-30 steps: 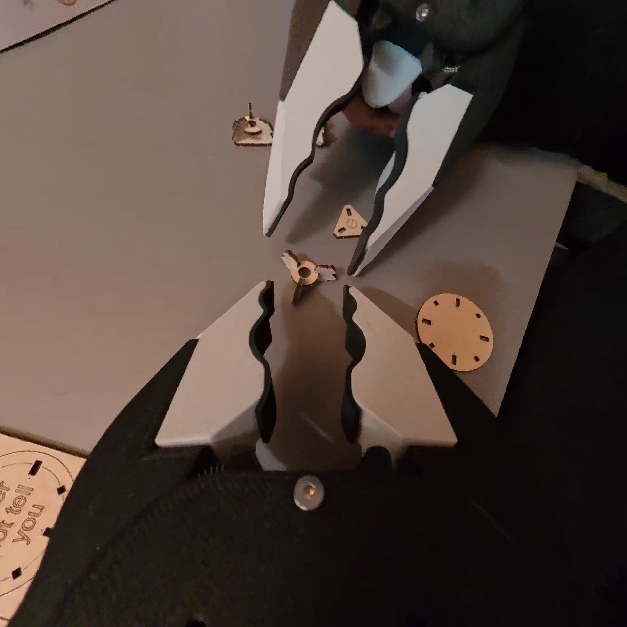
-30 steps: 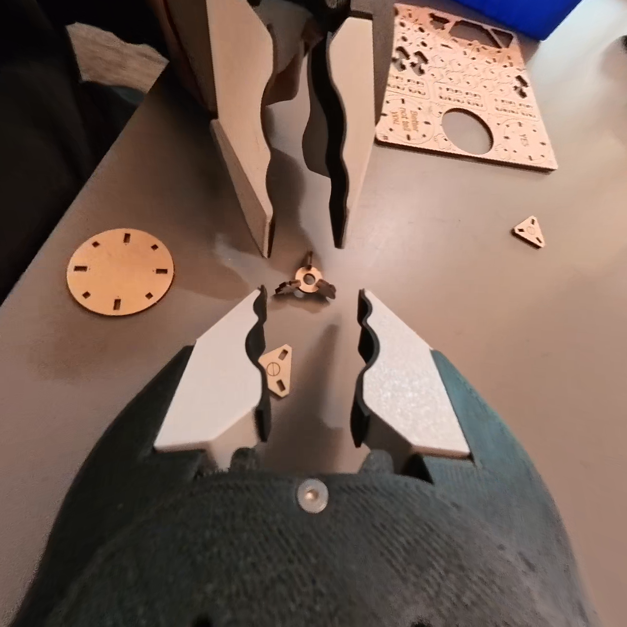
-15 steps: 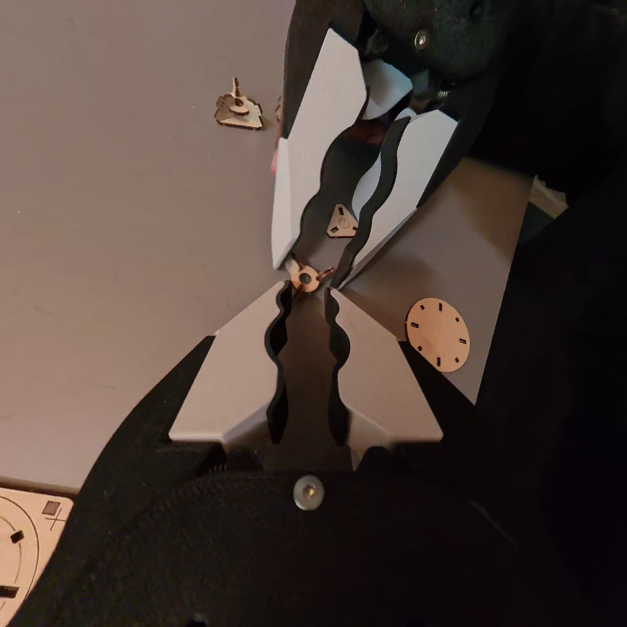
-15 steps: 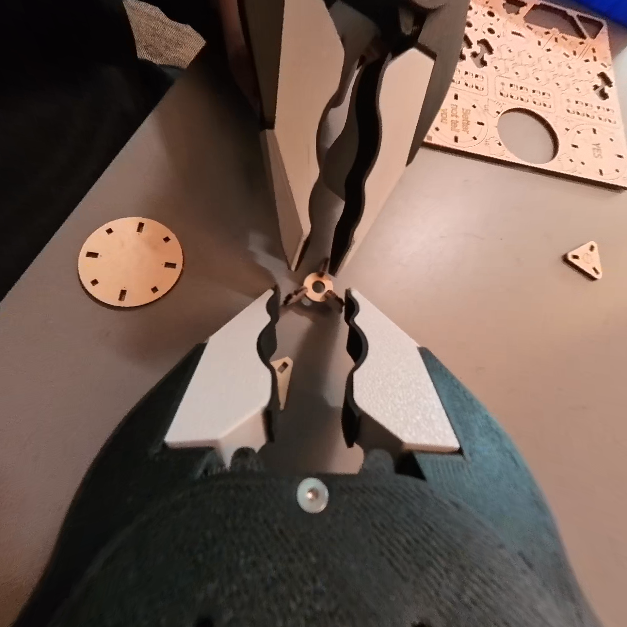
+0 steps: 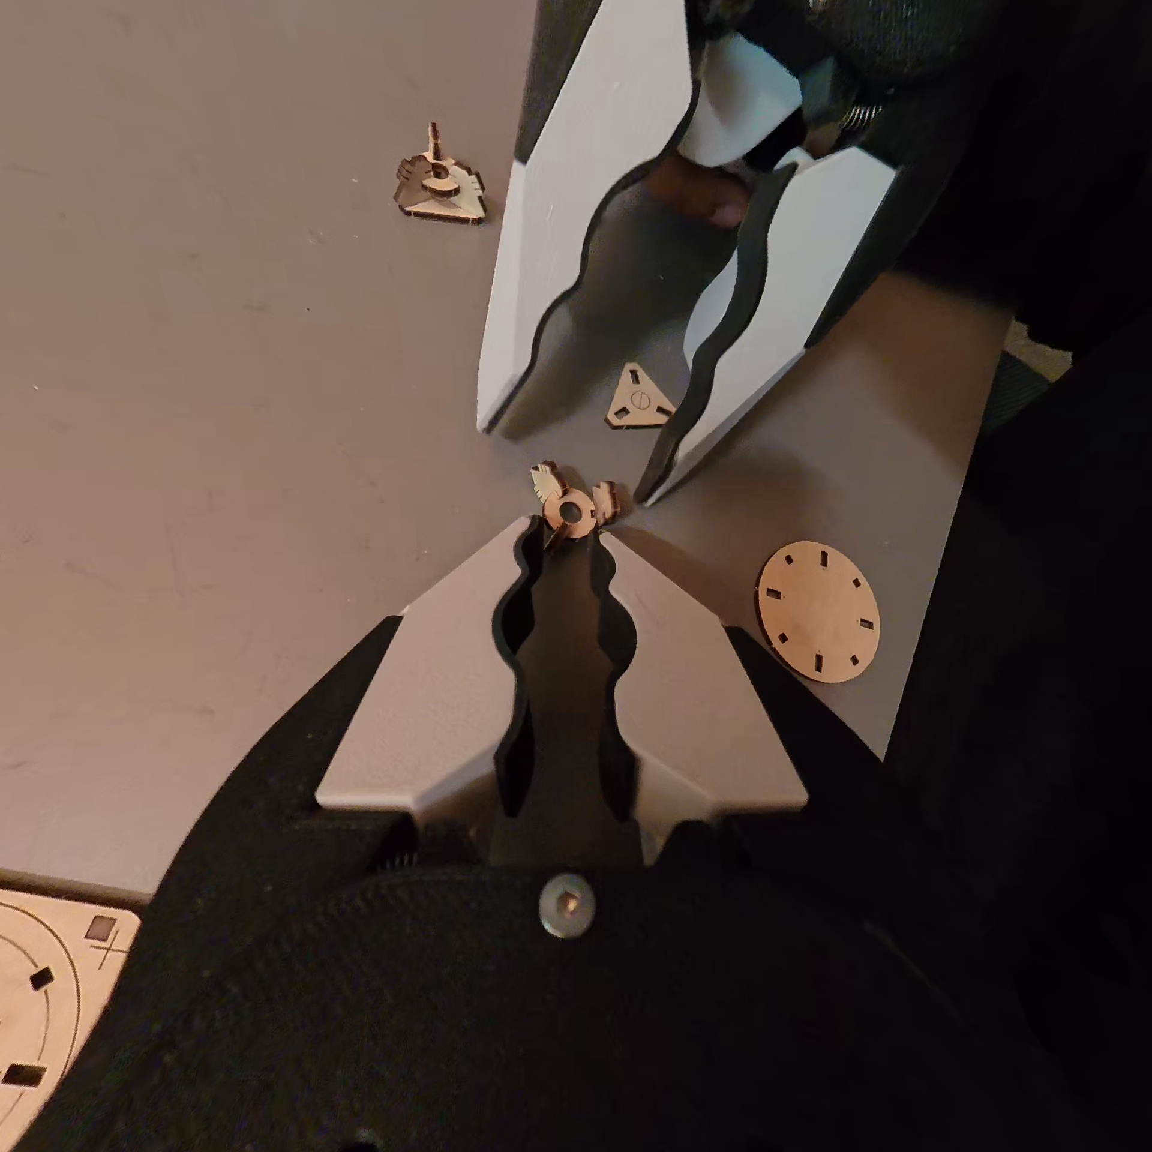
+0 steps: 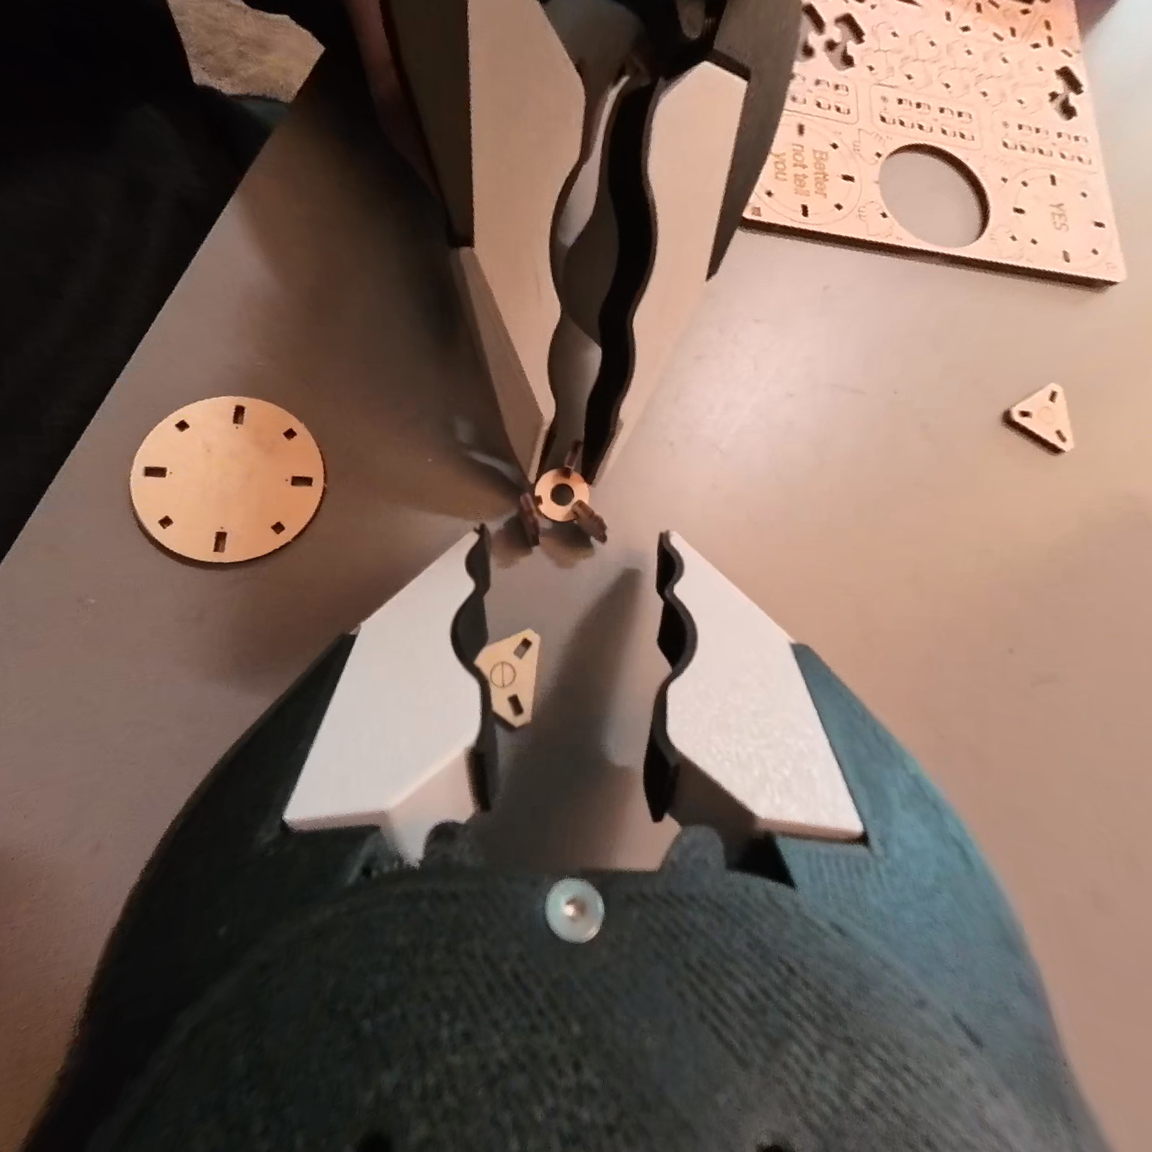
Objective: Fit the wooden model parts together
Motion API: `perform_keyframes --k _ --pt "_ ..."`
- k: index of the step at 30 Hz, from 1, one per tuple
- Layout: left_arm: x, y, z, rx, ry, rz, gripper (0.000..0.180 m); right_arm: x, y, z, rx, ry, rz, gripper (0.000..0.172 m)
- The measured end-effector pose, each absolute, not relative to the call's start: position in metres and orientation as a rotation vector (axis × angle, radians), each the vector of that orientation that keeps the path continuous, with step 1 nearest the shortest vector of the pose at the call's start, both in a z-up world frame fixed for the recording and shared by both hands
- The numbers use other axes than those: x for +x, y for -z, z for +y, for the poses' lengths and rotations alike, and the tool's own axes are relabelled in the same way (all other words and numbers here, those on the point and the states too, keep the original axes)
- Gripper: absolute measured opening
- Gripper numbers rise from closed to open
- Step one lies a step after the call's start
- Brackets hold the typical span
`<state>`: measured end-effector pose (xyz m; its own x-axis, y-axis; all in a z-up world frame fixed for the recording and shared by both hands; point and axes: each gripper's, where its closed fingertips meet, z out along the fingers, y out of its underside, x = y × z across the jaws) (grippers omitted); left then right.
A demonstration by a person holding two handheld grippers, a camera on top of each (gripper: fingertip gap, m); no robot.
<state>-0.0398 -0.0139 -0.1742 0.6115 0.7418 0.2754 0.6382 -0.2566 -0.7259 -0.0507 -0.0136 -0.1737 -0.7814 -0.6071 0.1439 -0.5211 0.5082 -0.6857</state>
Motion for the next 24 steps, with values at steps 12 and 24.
perform_keyframes --k 12,24 --pt "-0.041 0.175 -0.015 -1.98 -0.165 -1.1 0.011 -0.041 0.165 -0.01 -1.001 1.184 2.592 0.02" --pt "-0.041 0.175 -0.016 -1.975 -0.169 -1.102 0.01 -0.041 0.177 -0.01 -0.972 1.117 2.629 0.0"
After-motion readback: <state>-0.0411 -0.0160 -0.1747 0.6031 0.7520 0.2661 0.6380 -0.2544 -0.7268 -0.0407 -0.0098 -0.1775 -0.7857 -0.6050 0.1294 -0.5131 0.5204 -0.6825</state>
